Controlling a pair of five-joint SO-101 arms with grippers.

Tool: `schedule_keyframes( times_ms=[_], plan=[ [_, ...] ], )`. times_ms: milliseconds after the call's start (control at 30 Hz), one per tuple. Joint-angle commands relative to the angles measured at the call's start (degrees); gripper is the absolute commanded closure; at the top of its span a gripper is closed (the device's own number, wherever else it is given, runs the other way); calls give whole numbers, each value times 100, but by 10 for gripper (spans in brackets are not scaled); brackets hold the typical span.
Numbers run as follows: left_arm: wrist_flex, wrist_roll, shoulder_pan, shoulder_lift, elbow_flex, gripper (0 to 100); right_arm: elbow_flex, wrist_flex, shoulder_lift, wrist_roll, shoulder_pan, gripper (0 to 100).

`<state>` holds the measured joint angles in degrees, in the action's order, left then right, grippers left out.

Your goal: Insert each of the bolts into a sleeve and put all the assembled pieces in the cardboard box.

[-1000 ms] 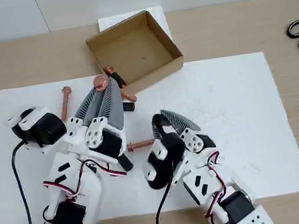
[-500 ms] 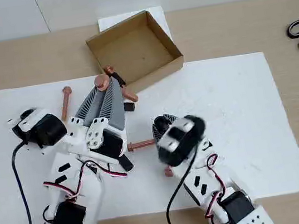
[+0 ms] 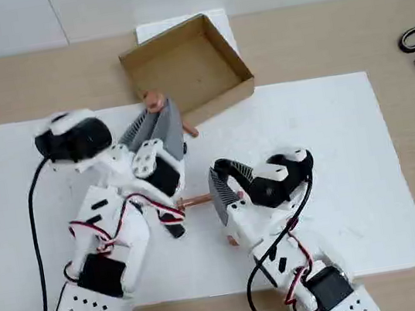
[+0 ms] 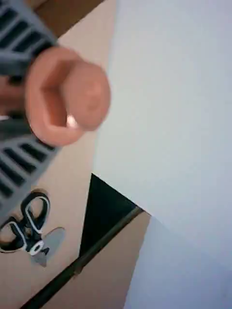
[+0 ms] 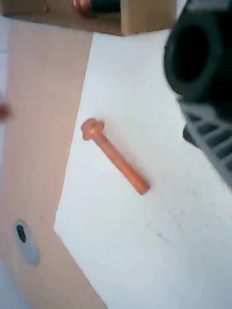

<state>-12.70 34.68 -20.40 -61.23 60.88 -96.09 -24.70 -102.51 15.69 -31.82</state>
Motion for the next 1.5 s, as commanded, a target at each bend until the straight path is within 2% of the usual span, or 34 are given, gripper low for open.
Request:
schedule_keyframes(
  times_ms=[0, 133, 300, 400, 600, 700, 833, 967, 1100, 1467],
  plan=[
    [-308, 26, -325, 53, -629, 994, -35, -4, -92, -299, -48, 995],
    [-1486, 18, -677, 44, -866, 994, -35, -48, -92, -730, -224, 995],
    [-2743, -18, -730, 44, -1552, 994, -35, -48, -92, -1196, -295, 995],
    [-3270, -299, -686, 44, -1842, 994, -35, -48, -92, -1266, -295, 995],
    [-3253, -607, -721, 88, -1727, 994, -35, -48, -92, -1284, -303, 995],
    [-2699, -624, -721, 88, -1323, 994, -35, -57, -92, -1310, -400, 995],
    [-2084, -624, -738, 88, -804, 994, -35, -57, -92, -1732, -505, 995],
    [-2136, -642, -730, 53, -699, 994, -35, -57, -92, -1820, -505, 995],
    [-2391, -1327, -730, 53, -690, 994, -44, -57, -92, -1802, -488, 995],
    [-2409, -1327, -738, 53, -699, 994, -44, -4, -92, -1793, -479, 995]
  ],
)
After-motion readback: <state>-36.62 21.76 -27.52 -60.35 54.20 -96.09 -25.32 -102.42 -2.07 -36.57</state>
